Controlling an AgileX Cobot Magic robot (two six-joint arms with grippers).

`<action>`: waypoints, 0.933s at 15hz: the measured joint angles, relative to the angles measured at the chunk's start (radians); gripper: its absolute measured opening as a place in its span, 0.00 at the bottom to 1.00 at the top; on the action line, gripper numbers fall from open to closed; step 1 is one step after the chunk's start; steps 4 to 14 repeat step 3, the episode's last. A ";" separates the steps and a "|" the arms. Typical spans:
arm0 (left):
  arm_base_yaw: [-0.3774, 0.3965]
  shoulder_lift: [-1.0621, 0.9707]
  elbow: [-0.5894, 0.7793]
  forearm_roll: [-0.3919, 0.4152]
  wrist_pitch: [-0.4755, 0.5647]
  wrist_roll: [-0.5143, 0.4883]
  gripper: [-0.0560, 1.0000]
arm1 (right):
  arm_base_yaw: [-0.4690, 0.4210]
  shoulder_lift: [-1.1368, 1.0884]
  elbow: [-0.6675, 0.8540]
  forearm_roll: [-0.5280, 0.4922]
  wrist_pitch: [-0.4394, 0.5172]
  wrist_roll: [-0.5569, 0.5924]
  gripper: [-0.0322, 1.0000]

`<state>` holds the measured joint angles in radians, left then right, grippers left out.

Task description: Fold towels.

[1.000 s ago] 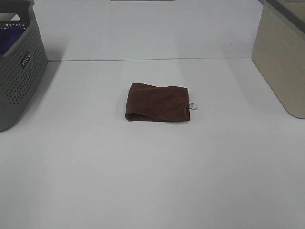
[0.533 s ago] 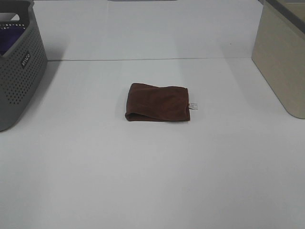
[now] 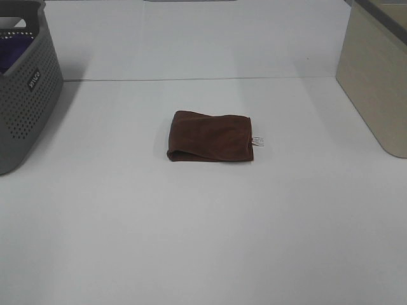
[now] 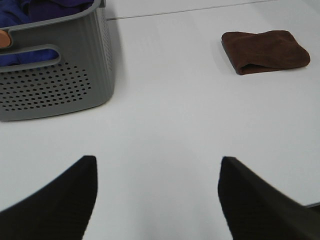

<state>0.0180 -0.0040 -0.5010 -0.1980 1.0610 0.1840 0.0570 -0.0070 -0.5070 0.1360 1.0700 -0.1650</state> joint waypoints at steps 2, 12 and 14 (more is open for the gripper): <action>0.000 0.000 0.000 0.000 0.000 0.000 0.68 | 0.000 0.000 0.000 0.000 0.000 0.000 0.82; 0.000 0.000 0.000 0.000 0.000 0.000 0.68 | 0.000 0.000 0.000 0.000 0.000 0.000 0.82; 0.000 0.000 0.000 0.000 0.000 0.000 0.68 | 0.000 0.000 0.000 0.000 0.000 0.000 0.82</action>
